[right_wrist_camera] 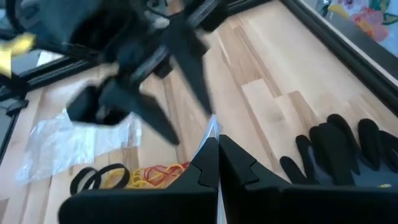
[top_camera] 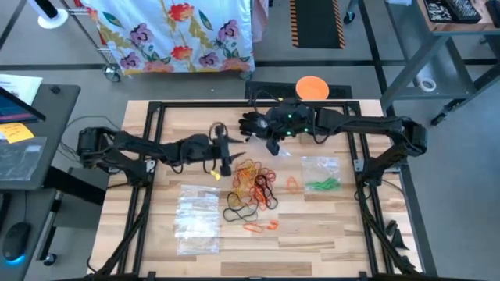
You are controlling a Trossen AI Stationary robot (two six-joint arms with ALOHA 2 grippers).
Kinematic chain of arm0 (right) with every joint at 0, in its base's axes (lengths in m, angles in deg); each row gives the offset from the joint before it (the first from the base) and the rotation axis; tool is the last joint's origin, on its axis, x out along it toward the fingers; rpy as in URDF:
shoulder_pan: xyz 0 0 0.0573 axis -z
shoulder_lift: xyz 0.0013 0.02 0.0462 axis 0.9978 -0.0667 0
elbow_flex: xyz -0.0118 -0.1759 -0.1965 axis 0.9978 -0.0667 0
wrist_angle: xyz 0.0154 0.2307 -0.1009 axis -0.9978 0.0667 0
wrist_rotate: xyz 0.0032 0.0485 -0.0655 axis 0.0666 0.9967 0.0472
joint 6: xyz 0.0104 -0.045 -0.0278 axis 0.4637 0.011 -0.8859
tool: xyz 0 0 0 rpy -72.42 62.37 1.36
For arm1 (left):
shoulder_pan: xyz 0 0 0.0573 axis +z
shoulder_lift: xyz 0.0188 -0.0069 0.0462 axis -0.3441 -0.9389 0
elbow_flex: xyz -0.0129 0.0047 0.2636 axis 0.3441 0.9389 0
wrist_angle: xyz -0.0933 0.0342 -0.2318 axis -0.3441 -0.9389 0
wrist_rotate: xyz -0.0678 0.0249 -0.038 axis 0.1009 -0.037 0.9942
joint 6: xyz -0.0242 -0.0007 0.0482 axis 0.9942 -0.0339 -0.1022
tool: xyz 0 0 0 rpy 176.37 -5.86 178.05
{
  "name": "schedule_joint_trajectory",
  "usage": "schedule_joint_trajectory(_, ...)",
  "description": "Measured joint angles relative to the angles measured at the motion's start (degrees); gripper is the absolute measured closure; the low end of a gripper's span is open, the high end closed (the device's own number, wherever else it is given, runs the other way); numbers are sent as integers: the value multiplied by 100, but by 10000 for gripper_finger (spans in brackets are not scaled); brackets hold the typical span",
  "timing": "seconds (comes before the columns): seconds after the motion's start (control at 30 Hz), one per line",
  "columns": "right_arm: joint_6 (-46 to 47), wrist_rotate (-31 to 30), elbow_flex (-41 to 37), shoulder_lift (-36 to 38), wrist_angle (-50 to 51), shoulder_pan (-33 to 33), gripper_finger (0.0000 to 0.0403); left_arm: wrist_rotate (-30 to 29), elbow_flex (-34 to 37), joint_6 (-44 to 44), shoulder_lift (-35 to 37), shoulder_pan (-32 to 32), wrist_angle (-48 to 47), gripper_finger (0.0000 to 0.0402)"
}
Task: Sort rubber bands
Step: Put the orange rubber band into the transparent zip bag
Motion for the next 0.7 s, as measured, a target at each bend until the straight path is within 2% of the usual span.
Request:
schedule_joint_trajectory(0.2,-14,33,0,0,-65,-42,403,1374,-112,1065,-146,688,109,215)
schedule_joint_trajectory(0.3,-14,145,0,0,-126,-47,403,1939,-275,1375,-208,804,147,215)
schedule_joint_trajectory(0.53,-11,297,0,0,-199,-89,403,2292,-478,1407,-202,814,91,206)
schedule_joint_trajectory(0.7,24,295,0,1,-319,-147,403,2237,-562,1503,-202,810,-53,194)
